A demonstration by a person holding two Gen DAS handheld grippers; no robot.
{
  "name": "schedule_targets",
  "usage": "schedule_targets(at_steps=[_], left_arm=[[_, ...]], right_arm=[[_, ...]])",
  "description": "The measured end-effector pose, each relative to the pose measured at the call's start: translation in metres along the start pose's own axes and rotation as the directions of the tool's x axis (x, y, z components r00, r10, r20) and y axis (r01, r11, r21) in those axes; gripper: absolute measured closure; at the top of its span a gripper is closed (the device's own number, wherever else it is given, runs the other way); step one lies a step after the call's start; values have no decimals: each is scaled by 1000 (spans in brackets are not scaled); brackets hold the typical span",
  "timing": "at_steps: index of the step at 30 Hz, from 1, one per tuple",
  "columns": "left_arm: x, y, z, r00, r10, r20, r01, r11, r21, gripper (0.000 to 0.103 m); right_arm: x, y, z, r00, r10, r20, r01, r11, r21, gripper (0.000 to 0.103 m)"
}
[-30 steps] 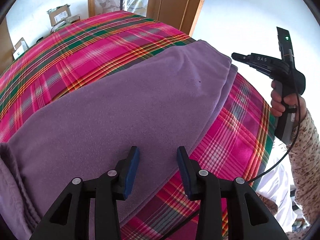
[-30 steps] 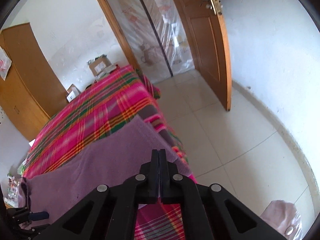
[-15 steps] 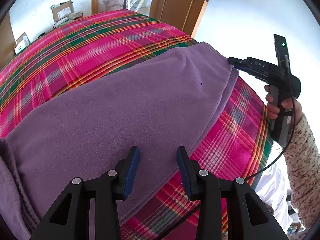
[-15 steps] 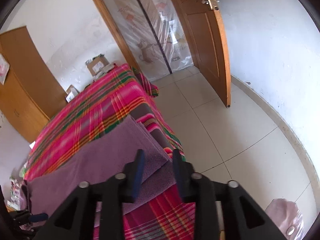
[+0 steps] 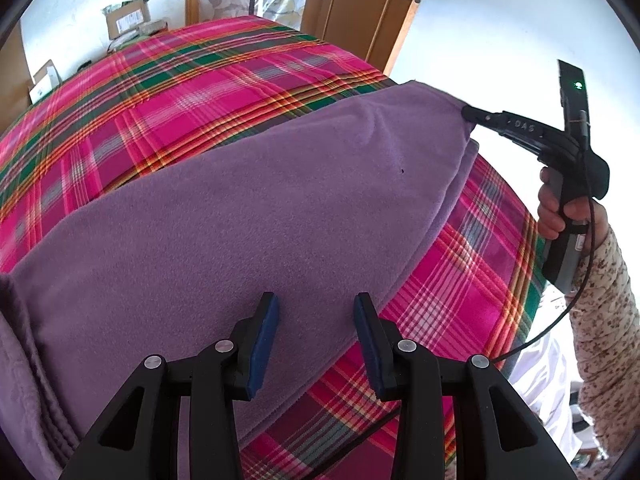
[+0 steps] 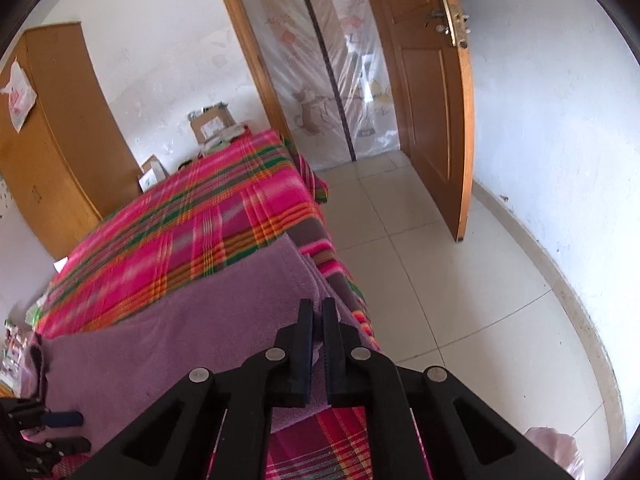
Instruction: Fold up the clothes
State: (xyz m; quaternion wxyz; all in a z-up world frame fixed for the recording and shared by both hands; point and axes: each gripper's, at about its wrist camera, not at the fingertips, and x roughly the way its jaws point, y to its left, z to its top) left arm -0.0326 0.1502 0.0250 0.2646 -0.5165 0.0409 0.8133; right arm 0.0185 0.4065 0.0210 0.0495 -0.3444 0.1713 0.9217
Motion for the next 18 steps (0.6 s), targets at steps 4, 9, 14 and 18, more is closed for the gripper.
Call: schedule_targets(at_steps=[4, 9, 14, 18], left_arm=[[-1, 1, 1, 999, -32, -13, 32, 999, -12, 62], [1, -2, 0, 998, -57, -25, 57, 998, -9, 62], [1, 0, 1, 997, -76, -34, 76, 997, -14, 62], [0, 1, 1, 995, -93, -35, 92, 995, -23, 62]], right_arm=[[-14, -3, 5, 1000, 7, 16, -7, 1000, 21, 99], [-5, -12, 1, 998, -36, -48, 39, 997, 61, 99], [12, -18, -7, 994, -70, -86, 77, 994, 79, 97], [13, -23, -6, 992, -73, -105, 84, 991, 107, 87]])
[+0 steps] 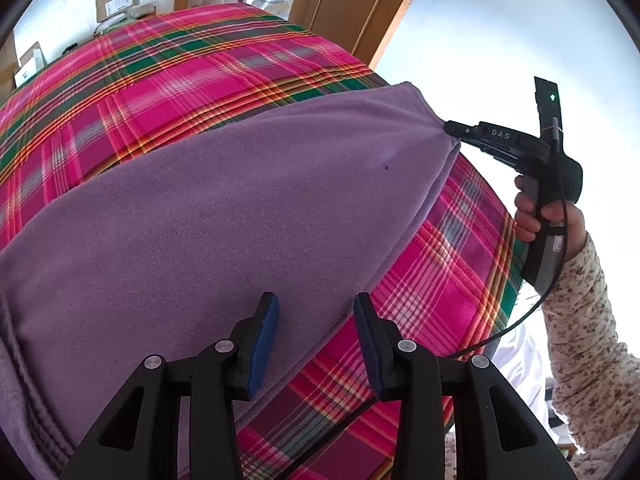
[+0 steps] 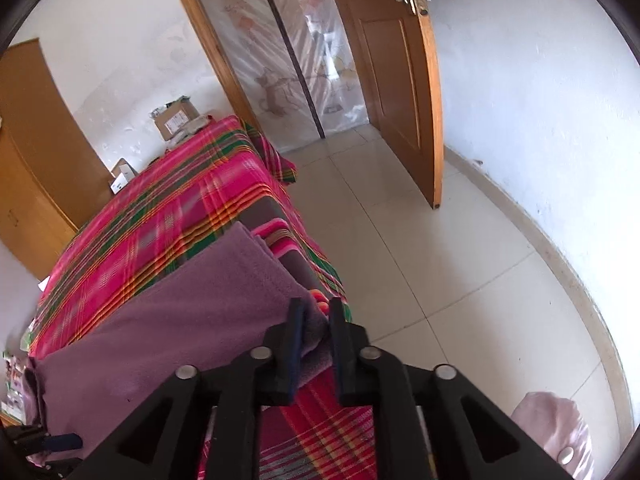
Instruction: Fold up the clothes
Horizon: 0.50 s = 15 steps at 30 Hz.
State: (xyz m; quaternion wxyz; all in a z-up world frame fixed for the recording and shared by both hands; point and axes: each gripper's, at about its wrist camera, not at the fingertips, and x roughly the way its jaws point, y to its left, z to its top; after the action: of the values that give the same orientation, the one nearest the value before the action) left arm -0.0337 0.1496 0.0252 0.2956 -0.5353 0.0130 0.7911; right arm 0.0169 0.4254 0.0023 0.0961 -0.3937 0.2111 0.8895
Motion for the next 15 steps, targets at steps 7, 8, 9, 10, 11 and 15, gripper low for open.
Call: schedule_targets(at_steps=[7, 8, 9, 10, 11, 15], left_arm=[[0, 2, 2, 999, -43, -6, 43, 999, -20, 62], [0, 3, 2, 999, -46, -6, 46, 999, -25, 62], [0, 3, 2, 999, -47, -6, 47, 999, -24, 62], [0, 3, 2, 999, -48, -6, 48, 999, -23, 62], [0, 3, 2, 999, -48, -6, 48, 999, -22, 62], [1, 4, 3, 999, -53, -7, 53, 998, -23, 62]], right_arm=[[-4, -13, 1, 998, 67, 12, -68, 995, 76, 68], [-2, -15, 0, 996, 84, 5, -84, 992, 95, 67], [-2, -17, -1, 996, 90, 3, -90, 990, 108, 67], [-2, -19, -4, 995, 99, 8, -99, 988, 120, 67], [-2, -20, -6, 994, 104, 9, -105, 987, 126, 67], [1, -21, -12, 994, 107, 1, -106, 985, 139, 65]])
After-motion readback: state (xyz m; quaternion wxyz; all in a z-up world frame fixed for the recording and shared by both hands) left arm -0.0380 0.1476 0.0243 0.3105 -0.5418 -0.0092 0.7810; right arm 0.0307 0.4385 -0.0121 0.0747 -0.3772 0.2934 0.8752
